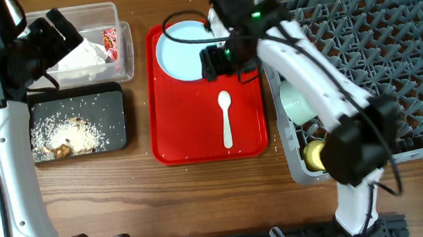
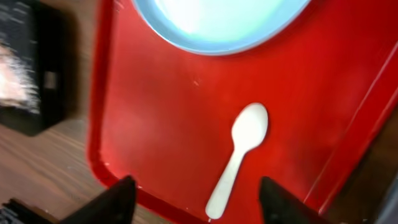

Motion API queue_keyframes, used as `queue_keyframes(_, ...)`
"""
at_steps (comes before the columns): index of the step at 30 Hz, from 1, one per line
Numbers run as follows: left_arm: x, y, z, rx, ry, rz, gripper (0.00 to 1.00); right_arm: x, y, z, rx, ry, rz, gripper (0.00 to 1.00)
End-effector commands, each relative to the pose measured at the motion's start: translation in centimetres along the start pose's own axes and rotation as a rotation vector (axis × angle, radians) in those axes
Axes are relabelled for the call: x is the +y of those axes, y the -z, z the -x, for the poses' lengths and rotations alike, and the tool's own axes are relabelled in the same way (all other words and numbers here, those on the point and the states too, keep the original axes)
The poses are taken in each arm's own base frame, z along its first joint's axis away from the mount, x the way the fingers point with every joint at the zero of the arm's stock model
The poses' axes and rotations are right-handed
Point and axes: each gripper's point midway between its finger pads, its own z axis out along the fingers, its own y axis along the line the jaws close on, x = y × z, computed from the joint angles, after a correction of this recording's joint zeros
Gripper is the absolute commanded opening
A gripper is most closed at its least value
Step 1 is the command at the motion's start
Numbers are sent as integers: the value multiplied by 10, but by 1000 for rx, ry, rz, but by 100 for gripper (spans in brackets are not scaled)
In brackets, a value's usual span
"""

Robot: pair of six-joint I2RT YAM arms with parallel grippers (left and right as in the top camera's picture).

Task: Sort waste into correct bins and load items into the dishwasher rack
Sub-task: 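Grasp the white spoon with the right gripper and drop it in the rack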

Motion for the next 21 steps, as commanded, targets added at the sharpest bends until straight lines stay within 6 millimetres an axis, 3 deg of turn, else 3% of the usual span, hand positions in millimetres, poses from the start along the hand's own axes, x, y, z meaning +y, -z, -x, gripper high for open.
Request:
queue_keyframes(1,5,-1,1,-6,-10,18,100,-20,-38,-11,107,-51,-61,61)
queue_keyframes(8,5,-1,1,-6,-10,18,100,-45,-101,-39,183,-147,-88,58)
queue_keyframes(13,5,-1,1,-6,-10,17,100,-56,-132,-50,163,-192,-86,55)
queue_keyframes(14,5,-1,1,-6,-10,18,100,-57,-134,-51,164,-200,-87,52)
queue_keyframes(15,5,-1,1,-6,-10,18,100,-58,-134,-52,166,-201,-86,37)
queue_keyframes(21,5,-1,1,-6,-10,18,100,-50,-134,-56,187,-206,-47,17)
